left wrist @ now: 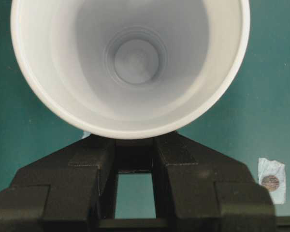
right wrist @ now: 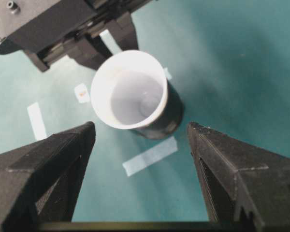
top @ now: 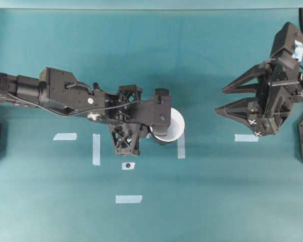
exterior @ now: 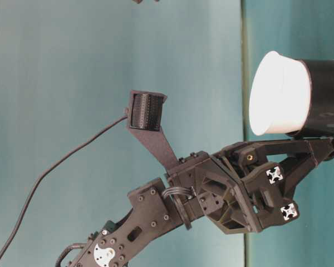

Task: Holding the cup holder with the left arm, the right arm places the cup into the cup holder.
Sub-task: 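Lower the cup holder with the nested cup onto the table with the left gripper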

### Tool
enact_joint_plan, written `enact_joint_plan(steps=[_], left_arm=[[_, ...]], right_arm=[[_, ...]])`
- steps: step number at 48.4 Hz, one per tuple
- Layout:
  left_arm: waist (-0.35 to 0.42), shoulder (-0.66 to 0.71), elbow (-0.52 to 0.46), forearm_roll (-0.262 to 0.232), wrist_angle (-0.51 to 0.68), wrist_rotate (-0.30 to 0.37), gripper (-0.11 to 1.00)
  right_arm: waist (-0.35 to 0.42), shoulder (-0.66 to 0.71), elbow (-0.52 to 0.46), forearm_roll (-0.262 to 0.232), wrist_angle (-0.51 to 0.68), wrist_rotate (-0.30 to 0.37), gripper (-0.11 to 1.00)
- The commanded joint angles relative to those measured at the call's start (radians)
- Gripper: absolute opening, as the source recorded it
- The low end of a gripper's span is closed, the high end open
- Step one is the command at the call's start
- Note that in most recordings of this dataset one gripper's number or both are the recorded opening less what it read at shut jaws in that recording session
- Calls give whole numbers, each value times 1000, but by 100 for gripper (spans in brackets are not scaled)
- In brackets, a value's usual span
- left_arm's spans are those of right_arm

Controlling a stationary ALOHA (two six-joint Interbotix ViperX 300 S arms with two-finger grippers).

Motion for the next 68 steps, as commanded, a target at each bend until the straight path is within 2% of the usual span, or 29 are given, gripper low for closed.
enact_joint_plan(steps=[1,22,25,32,36,68], left_arm=[[0,-17,-9,2,0,0,21],[0,-17,-20,2,34,6,23],[0,-17,-21,2,32,8,37],[2,-12,-20,2,35,6,80],[2,-14,-18,2,35,6,95],[15,-75,3,2,77,8,94]], right_arm=[[2,-15,-9,0,-8,11,82],[2,-15,-5,0,-8,11,82],[2,-17,-5,0,-8,11,82],[2,-18,0,0,-8,11,82],[2,-23,3,0,-8,12,82],[-2,-89,44,0,-8,12,82]])
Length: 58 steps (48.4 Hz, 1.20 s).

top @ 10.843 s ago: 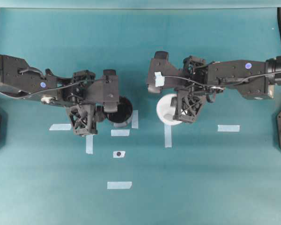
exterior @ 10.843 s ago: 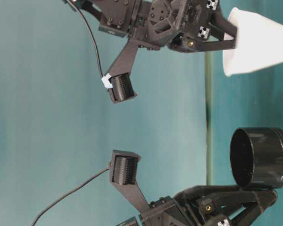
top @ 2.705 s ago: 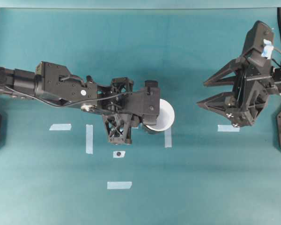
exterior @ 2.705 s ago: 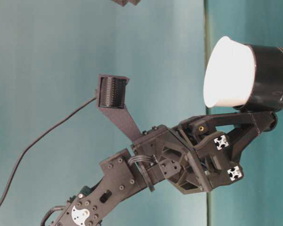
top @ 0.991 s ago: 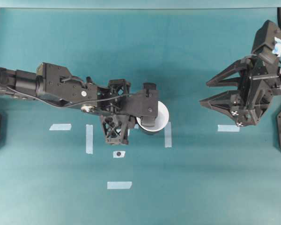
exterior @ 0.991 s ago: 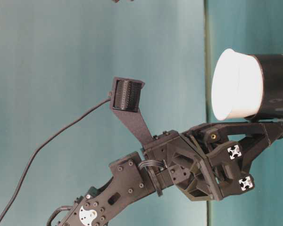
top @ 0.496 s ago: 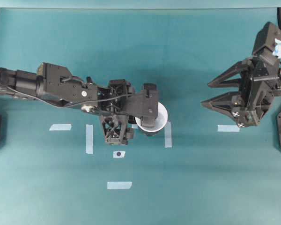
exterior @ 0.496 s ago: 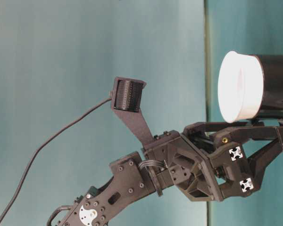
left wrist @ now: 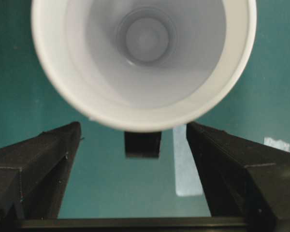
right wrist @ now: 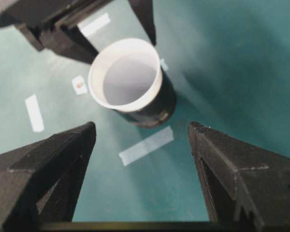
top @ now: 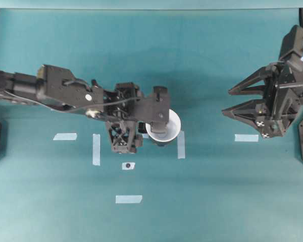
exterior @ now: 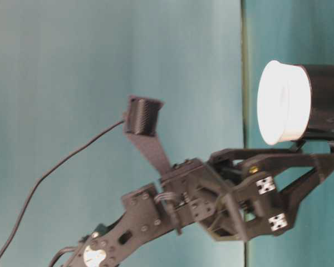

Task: Holding the cup holder with the left arm, the right arm places the cup into the cup holder.
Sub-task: 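Lower the cup holder with the nested cup onto the table with the left gripper, then open the left gripper and pull it back from the cup holder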

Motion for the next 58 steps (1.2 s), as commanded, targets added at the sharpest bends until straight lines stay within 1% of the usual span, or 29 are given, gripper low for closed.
enact_joint_plan(steps=[1,11,29,36,46,58], left_arm=[[-3,-46,-5,3,12,-2,94],[-9,-69,-3,3,55,-3,94],[-15,-153,29,3,55,-14,93],[-21,-199,55,2,55,-17,93],[-23,-261,100,3,29,-32,92],[-23,-304,141,3,-18,-48,91]], right_arm=[[-2,-28,-9,0,-9,11,82],[-2,-28,-5,0,-15,11,82],[-2,-29,2,-2,-38,11,82],[-3,-31,28,0,-61,11,82],[-3,-51,54,0,-114,11,82],[-5,-89,77,-2,-115,11,82]])
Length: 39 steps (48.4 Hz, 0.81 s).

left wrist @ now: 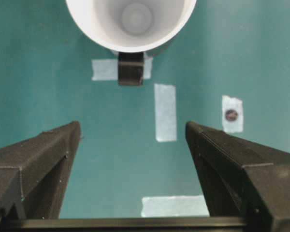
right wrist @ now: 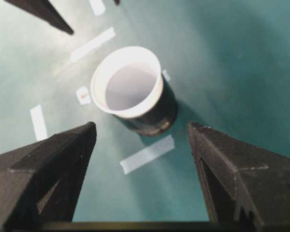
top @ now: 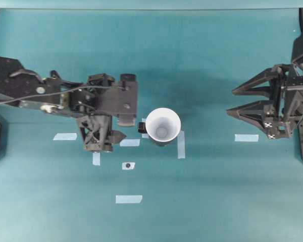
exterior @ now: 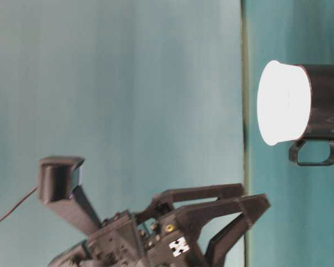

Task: Holding the cup holder with the left arm, the right arm places the cup into the cup holder.
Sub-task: 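Open the left gripper and pull it back from the cup holder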

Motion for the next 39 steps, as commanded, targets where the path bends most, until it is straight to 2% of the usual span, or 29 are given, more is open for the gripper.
enact_joint_plan(steps=[1,39], left_arm=[[-2,-28,-6,2,-17,0,91],[-2,-9,-15,0,-23,-2,91]], right_arm=[[-3,-32,-5,0,-8,11,82],[-3,-58,14,-2,-5,11,82]])
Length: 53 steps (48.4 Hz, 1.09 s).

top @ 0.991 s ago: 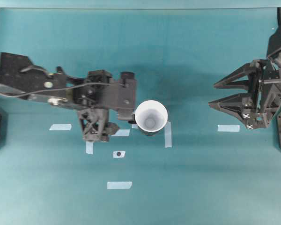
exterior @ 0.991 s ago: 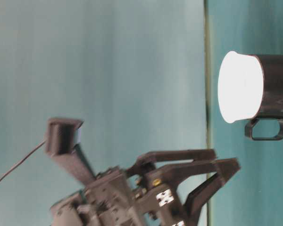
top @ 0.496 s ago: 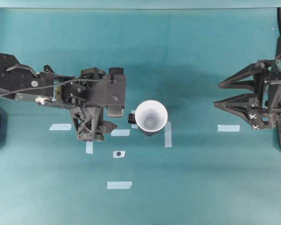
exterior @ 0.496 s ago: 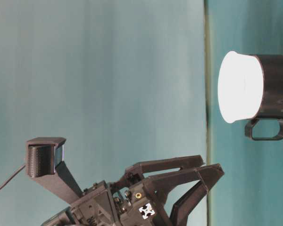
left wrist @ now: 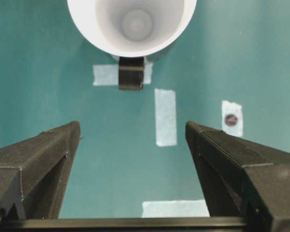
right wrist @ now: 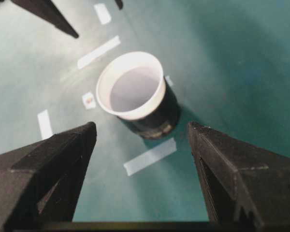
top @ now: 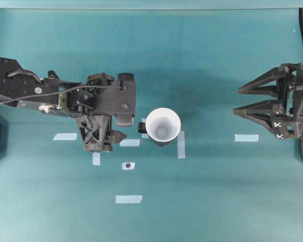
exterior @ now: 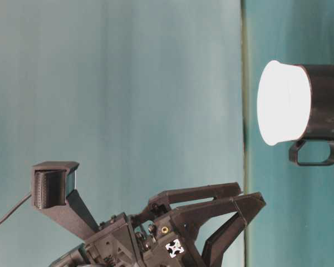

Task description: Holding the cup holder with the left arm, the right arm places the cup into the cup holder.

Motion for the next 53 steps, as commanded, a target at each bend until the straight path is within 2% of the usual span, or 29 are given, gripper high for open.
enact_joint_plan(steps=[1,53], left_arm=[[-2,-11,-18,2,-8,-2,91],[-2,-11,-18,2,-8,-3,91]], right_arm=[[-2,0,-6,0,-5,11,82],[-3,0,0,0,17,11,82]])
